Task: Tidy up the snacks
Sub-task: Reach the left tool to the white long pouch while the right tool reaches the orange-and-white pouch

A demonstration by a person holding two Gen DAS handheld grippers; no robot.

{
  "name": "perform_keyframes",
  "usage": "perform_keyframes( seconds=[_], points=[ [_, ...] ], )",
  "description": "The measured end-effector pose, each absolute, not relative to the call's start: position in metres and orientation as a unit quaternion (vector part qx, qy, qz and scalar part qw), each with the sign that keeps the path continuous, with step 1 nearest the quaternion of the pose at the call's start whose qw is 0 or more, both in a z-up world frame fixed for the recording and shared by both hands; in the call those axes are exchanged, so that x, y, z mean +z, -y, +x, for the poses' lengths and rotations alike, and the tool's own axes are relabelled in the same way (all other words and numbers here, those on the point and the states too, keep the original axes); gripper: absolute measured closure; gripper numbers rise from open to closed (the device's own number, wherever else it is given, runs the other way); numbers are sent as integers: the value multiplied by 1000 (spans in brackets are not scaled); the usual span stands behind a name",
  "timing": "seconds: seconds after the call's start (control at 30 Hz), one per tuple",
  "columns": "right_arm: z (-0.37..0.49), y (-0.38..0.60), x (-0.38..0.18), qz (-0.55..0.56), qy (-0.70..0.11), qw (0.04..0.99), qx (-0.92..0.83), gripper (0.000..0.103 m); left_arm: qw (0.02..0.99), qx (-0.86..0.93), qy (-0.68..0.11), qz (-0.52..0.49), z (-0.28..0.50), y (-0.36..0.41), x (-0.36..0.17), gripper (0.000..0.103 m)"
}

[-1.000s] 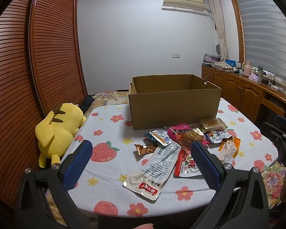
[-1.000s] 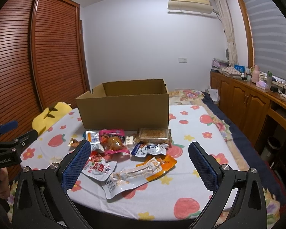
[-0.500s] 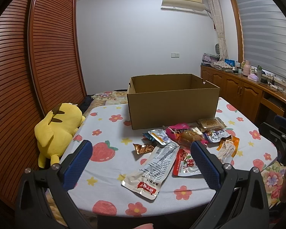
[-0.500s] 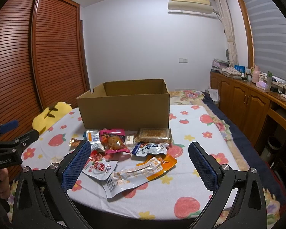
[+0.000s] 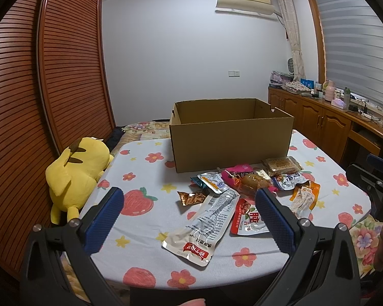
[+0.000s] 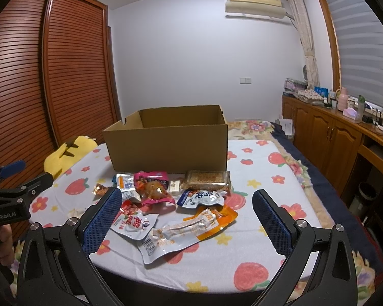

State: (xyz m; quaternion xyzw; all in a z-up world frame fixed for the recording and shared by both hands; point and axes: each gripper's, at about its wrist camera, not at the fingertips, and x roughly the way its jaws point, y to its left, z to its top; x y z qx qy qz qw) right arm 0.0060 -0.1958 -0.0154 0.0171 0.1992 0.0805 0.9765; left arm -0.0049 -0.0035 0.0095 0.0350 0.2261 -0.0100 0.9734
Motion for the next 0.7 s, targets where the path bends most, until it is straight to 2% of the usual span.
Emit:
perform_keyframes(
  seconds=[0.33,0.7],
  points=[
    [4,194,-19,17,-203,975,86,0,971,-14,-235,33,-3,3,0,0],
    [18,194,-50,22,-244,964,100,0,961,-17,-273,28,20,-4,-31,0]
  ],
)
